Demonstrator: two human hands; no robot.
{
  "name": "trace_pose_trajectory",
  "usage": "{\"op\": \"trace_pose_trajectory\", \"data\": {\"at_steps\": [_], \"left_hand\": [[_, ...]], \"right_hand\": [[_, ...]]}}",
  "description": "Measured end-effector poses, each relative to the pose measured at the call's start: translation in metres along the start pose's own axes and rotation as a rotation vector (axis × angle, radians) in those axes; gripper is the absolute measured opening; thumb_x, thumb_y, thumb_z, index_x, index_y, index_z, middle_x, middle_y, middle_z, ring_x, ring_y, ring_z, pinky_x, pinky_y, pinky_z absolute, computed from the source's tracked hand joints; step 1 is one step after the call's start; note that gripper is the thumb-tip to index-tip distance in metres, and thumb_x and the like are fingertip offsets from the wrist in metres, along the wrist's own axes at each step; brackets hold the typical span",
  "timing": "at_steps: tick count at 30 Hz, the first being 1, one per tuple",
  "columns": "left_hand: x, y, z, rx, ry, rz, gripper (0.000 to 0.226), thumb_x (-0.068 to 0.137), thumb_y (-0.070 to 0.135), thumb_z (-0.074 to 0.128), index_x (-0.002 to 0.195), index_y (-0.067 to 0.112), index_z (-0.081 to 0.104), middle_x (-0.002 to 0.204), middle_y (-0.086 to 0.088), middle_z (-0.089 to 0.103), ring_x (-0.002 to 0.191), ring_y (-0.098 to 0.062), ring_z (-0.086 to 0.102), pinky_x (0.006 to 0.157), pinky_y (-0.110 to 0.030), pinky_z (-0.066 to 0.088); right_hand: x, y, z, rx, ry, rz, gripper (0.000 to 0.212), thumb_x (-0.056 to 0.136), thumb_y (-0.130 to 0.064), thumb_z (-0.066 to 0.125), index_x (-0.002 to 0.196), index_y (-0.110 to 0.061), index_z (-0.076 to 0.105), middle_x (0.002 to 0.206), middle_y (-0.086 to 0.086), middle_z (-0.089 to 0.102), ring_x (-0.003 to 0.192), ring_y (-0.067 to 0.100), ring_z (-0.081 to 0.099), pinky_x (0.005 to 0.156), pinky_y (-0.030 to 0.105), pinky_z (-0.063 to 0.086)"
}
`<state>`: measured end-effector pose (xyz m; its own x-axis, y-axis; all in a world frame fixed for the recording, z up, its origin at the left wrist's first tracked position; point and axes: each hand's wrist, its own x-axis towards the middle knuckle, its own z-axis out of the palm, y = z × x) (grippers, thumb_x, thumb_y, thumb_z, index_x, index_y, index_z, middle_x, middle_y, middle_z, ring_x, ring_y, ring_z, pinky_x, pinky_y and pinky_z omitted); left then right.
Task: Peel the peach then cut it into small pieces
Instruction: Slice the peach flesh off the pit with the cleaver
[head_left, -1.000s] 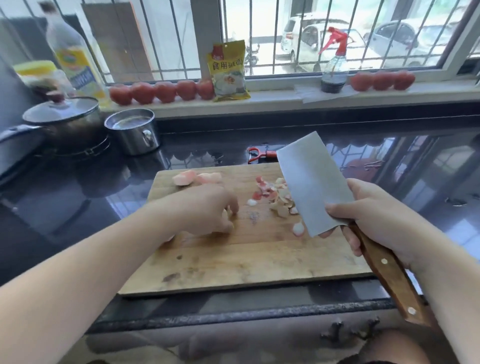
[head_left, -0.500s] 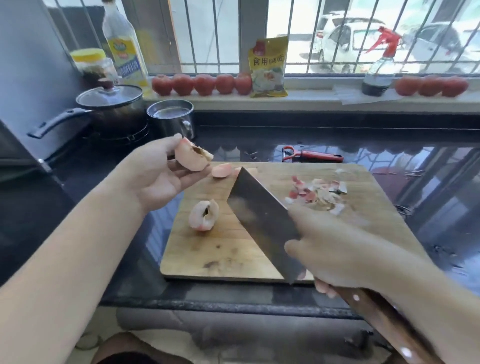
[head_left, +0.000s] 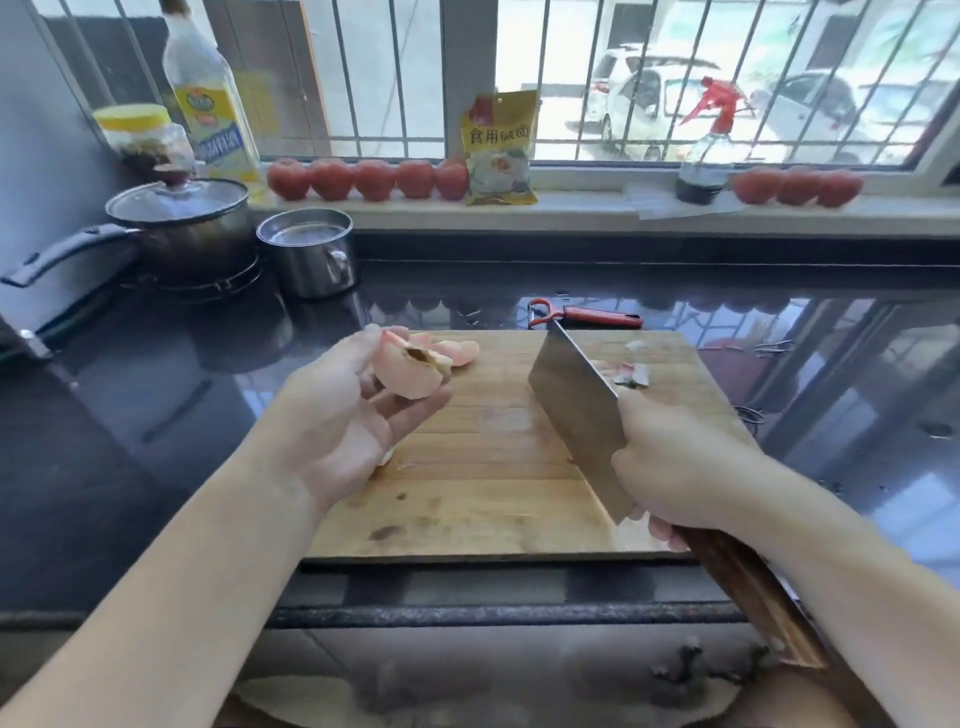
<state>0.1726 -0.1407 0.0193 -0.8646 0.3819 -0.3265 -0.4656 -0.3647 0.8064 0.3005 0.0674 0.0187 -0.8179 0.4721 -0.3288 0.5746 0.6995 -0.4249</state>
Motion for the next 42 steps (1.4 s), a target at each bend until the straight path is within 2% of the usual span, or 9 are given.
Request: {"op": "trace_pose_trajectory", "data": {"at_steps": [4,9,13,17,20,24,28,31,42], "left_hand": [[0.006,-0.019,0.010,0.085,-0.095,-0.050,0.039,0.107,0.030,0.051,0.126,0.001,0.070,0.119,-0.017,0.075,0.100,-0.035,0.072,0.082,-0.043,0.064],[0.010,-0.027,0.011,0.129,-0.141,-0.063,0.027,0.102,0.011,0.056,0.100,0.015,0.083,0.123,-0.017,0.072,0.091,-0.033,0.073,0.094,-0.050,0.060],[0.010,-0.036,0.013,0.219,-0.150,-0.101,0.020,0.096,0.002,0.063,0.116,0.004,0.065,0.107,-0.018,0.065,0.096,-0.032,0.069,0.078,-0.041,0.065],[0.012,-0.044,0.015,0.246,-0.287,-0.143,0.054,0.074,-0.013,0.077,0.123,0.003,0.062,0.104,-0.017,0.065,0.094,-0.026,0.069,0.079,-0.034,0.063],[0.014,-0.050,0.022,0.280,-0.327,-0.157,0.062,0.076,-0.025,0.068,0.130,0.004,0.059,0.097,-0.014,0.068,0.084,-0.019,0.074,0.073,-0.026,0.062],[0.027,-0.064,0.039,0.464,-0.326,-0.104,0.062,0.077,-0.013,0.074,0.133,0.009,0.060,0.082,0.006,0.073,0.082,-0.006,0.072,0.077,-0.024,0.054],[0.043,-0.064,0.061,0.492,-0.405,-0.101,0.079,0.064,0.002,0.081,0.138,0.016,0.056,0.108,-0.011,0.076,0.096,-0.022,0.073,0.077,-0.030,0.063],[0.058,-0.056,0.079,0.423,-0.434,-0.112,0.073,0.070,-0.002,0.078,0.136,0.016,0.052,0.112,-0.025,0.075,0.096,-0.034,0.076,0.075,-0.033,0.065],[0.107,-0.079,0.077,0.314,-0.534,-0.057,0.057,0.084,0.004,0.080,0.137,0.018,0.067,0.118,-0.010,0.073,0.089,-0.016,0.068,0.077,-0.027,0.057]], "right_hand": [[0.006,0.026,-0.017,0.019,0.027,0.045,0.012,0.088,-0.005,0.036,0.093,-0.015,0.039,0.079,0.024,0.069,0.049,0.037,0.066,0.050,0.052,0.059],[0.000,0.038,-0.037,0.195,0.036,-0.042,0.021,0.089,-0.001,0.041,0.100,-0.016,0.051,0.062,0.021,0.068,0.039,0.027,0.055,0.043,0.035,0.053],[0.009,0.053,-0.057,0.376,0.078,-0.101,0.021,0.092,-0.005,0.048,0.105,-0.020,0.053,0.072,0.024,0.071,0.045,0.030,0.054,0.049,0.038,0.049],[0.018,0.082,-0.063,0.541,0.136,-0.114,0.020,0.097,-0.010,0.052,0.114,-0.020,0.056,0.076,0.029,0.070,0.046,0.031,0.049,0.050,0.037,0.047],[0.025,0.097,-0.056,0.582,0.131,-0.116,0.019,0.099,-0.007,0.050,0.114,-0.016,0.055,0.067,0.021,0.070,0.041,0.029,0.045,0.045,0.032,0.044],[0.029,0.111,-0.046,0.632,0.152,-0.134,0.022,0.100,-0.007,0.051,0.118,-0.019,0.056,0.060,0.021,0.063,0.042,0.029,0.045,0.046,0.032,0.042],[0.046,0.119,-0.050,0.623,0.178,-0.117,0.023,0.102,-0.012,0.053,0.122,-0.022,0.055,0.063,0.017,0.063,0.046,0.029,0.051,0.051,0.038,0.046],[0.060,0.119,-0.055,0.765,0.158,-0.165,0.023,0.104,-0.014,0.052,0.125,-0.024,0.056,0.091,0.013,0.073,0.047,0.025,0.051,0.050,0.036,0.046],[0.096,0.101,-0.035,1.168,-0.003,-0.360,0.023,0.106,-0.013,0.046,0.126,-0.014,0.055,0.090,0.015,0.073,0.035,0.016,0.039,0.035,0.024,0.037]]}}
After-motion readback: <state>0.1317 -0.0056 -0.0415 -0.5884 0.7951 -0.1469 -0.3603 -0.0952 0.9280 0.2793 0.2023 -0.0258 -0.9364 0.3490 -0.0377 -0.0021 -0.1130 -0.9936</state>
